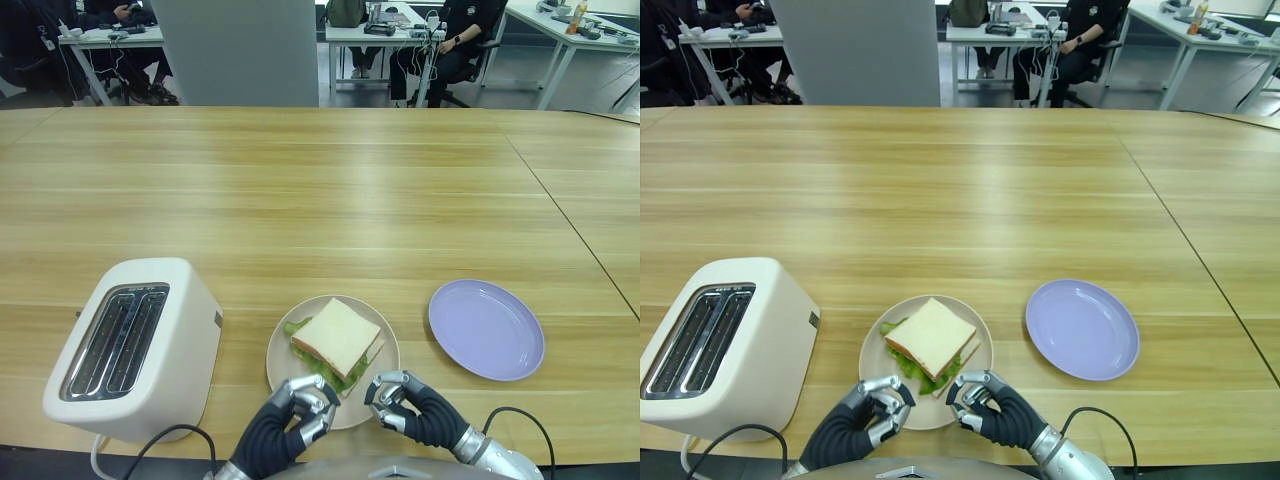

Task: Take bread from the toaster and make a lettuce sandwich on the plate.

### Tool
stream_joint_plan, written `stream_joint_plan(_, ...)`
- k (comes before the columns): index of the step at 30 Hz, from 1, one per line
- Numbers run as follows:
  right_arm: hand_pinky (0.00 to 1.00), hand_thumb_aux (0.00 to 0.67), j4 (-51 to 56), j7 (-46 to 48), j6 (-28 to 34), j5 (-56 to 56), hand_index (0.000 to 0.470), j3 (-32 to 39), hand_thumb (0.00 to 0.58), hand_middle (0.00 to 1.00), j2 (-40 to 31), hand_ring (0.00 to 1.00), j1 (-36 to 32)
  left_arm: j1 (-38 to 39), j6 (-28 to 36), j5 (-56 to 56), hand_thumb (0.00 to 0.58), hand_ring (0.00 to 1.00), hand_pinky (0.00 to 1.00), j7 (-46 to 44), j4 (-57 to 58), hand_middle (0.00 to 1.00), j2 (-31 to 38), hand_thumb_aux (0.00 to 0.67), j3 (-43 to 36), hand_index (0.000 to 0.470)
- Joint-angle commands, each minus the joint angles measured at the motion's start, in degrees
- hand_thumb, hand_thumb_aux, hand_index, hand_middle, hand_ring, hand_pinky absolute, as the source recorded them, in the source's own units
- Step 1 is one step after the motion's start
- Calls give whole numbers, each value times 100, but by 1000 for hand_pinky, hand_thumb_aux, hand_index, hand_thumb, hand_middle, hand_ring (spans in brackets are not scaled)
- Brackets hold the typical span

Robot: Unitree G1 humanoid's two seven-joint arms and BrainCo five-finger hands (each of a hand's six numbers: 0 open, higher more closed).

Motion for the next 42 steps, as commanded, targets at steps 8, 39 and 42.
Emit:
stream_joint_plan(8,1000,670,122,-164,746,-91,460,106,580,1000,242,1000,176,-325,326,177,580,1000,1000,-165,1045,1000,-61,670,-20,460)
stream_joint_plan(39,1000,670,3682,-1157,903,-50,460,-751,580,1000,1952,1000,-2795,-4055,862,762,580,1000,1000,690,4002,1000,-1807,670,204,460)
stream_joint_plan(42,1000,670,4122,-1273,815,-49,460,-894,580,1000,2033,1000,-3185,-4476,725,782,580,1000,1000,730,4545,1000,-1892,670,266,460)
